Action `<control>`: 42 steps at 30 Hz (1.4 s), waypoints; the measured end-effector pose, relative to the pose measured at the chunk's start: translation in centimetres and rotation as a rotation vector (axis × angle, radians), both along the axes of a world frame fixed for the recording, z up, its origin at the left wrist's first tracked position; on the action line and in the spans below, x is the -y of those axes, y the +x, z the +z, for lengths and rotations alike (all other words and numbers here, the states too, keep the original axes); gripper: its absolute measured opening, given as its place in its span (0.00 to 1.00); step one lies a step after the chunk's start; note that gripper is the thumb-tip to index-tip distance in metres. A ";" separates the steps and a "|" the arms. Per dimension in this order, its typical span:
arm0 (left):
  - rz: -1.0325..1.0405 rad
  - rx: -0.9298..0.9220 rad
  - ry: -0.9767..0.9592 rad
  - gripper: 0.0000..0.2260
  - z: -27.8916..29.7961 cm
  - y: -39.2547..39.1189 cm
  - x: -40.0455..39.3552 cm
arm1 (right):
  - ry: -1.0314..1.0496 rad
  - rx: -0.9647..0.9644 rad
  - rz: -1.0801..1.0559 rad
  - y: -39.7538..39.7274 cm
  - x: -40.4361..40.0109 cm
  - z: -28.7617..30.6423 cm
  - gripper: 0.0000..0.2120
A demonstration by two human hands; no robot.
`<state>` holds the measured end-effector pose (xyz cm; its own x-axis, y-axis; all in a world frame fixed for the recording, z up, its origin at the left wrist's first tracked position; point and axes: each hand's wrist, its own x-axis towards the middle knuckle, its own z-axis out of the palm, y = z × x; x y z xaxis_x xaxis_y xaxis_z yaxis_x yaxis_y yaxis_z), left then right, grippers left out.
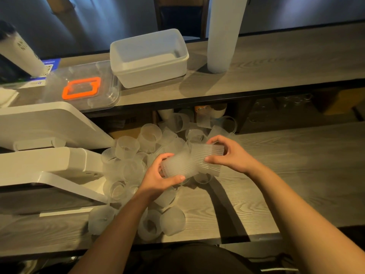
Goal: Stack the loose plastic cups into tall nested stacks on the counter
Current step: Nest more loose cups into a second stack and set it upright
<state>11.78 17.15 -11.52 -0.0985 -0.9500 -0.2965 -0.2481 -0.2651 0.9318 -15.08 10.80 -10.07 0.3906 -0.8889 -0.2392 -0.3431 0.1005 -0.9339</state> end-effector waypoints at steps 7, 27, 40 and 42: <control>-0.025 -0.025 -0.027 0.34 0.4 -0.2 -0.3 | 0.022 -0.124 0.208 0.2 1.0 2.3 0.20; 0.043 -0.044 -0.065 0.33 1.5 -1.0 -0.8 | -0.027 0.226 -0.206 2.3 -2.2 2.2 0.33; -0.067 -0.014 0.066 0.36 1.0 -1.6 -1.2 | -0.008 0.160 -0.177 4.1 -2.7 1.4 0.32; -0.049 -0.017 0.059 0.36 0.9 -1.7 -1.3 | -0.042 0.119 -0.160 4.2 -2.9 1.4 0.31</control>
<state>10.07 18.44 -10.57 -0.1500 -0.9246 -0.3501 -0.2460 -0.3080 0.9190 -10.85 13.66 -8.69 0.2665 -0.9503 -0.1608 -0.2129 0.1047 -0.9714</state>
